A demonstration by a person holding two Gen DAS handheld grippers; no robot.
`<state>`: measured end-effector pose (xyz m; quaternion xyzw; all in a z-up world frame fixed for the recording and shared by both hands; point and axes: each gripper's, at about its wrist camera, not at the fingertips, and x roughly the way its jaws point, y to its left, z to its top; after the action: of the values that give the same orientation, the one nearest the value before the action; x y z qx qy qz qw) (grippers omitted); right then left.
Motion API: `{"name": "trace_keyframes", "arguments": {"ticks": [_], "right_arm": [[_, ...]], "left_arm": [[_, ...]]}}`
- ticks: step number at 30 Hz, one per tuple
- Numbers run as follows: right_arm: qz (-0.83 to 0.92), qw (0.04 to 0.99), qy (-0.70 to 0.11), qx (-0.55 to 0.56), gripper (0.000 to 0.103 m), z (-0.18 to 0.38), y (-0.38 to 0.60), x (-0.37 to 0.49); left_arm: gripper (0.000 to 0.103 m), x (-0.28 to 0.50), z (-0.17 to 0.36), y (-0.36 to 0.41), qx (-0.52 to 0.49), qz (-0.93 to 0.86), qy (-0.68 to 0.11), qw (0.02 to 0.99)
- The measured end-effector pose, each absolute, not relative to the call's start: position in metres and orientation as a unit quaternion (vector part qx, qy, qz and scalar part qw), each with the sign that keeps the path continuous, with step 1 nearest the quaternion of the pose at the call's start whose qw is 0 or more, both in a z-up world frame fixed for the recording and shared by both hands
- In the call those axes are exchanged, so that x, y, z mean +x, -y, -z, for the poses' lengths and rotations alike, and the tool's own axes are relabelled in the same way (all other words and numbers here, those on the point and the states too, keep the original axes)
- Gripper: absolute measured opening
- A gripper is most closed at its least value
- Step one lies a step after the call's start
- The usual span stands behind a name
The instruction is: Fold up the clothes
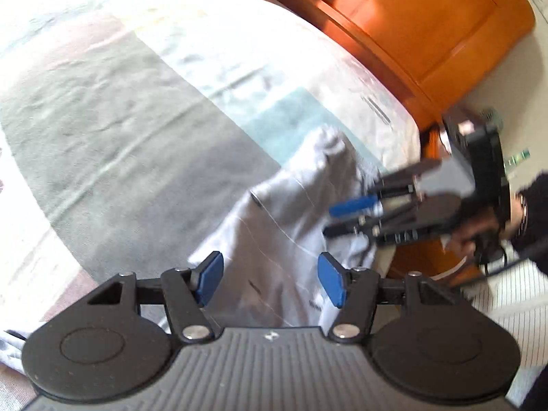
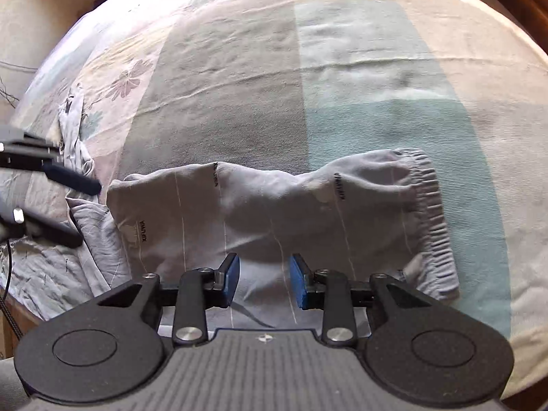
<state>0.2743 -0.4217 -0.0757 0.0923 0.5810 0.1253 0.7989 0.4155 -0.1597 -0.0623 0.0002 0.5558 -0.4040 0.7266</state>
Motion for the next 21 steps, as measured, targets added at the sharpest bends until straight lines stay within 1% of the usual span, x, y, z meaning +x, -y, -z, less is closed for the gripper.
{"name": "trace_keyframes", "arguments": {"ticks": [3, 5, 9, 14, 15, 17, 20, 21], "right_arm": [[-0.127, 0.777, -0.610, 0.091, 0.037, 0.097, 0.416, 0.269], [-0.128, 0.775, -0.613, 0.091, 0.037, 0.100, 0.416, 0.263], [-0.131, 0.767, -0.619, 0.102, 0.037, 0.101, 0.421, 0.257], [-0.138, 0.762, -0.625, 0.098, 0.037, 0.102, 0.423, 0.259], [-0.139, 0.762, -0.625, 0.098, 0.037, 0.102, 0.423, 0.259], [-0.140, 0.761, -0.625, 0.098, 0.041, 0.102, 0.423, 0.259], [-0.142, 0.761, -0.626, 0.098, 0.043, 0.102, 0.423, 0.259], [-0.142, 0.761, -0.626, 0.098, 0.043, 0.102, 0.423, 0.259]], "left_arm": [[0.062, 0.425, 0.085, 0.160, -0.024, 0.395, -0.587, 0.707], [0.061, 0.432, 0.100, 0.161, -0.041, 0.388, -0.607, 0.692], [0.061, 0.436, 0.126, 0.162, -0.076, 0.380, -0.643, 0.661], [0.063, 0.418, 0.128, 0.156, -0.105, 0.372, -0.664, 0.641], [0.064, 0.418, 0.132, 0.156, -0.117, 0.372, -0.668, 0.634], [0.065, 0.419, 0.139, 0.156, -0.137, 0.375, -0.671, 0.625], [0.067, 0.427, 0.155, 0.160, -0.171, 0.373, -0.671, 0.618], [0.067, 0.431, 0.162, 0.160, -0.199, 0.369, -0.670, 0.612]]}}
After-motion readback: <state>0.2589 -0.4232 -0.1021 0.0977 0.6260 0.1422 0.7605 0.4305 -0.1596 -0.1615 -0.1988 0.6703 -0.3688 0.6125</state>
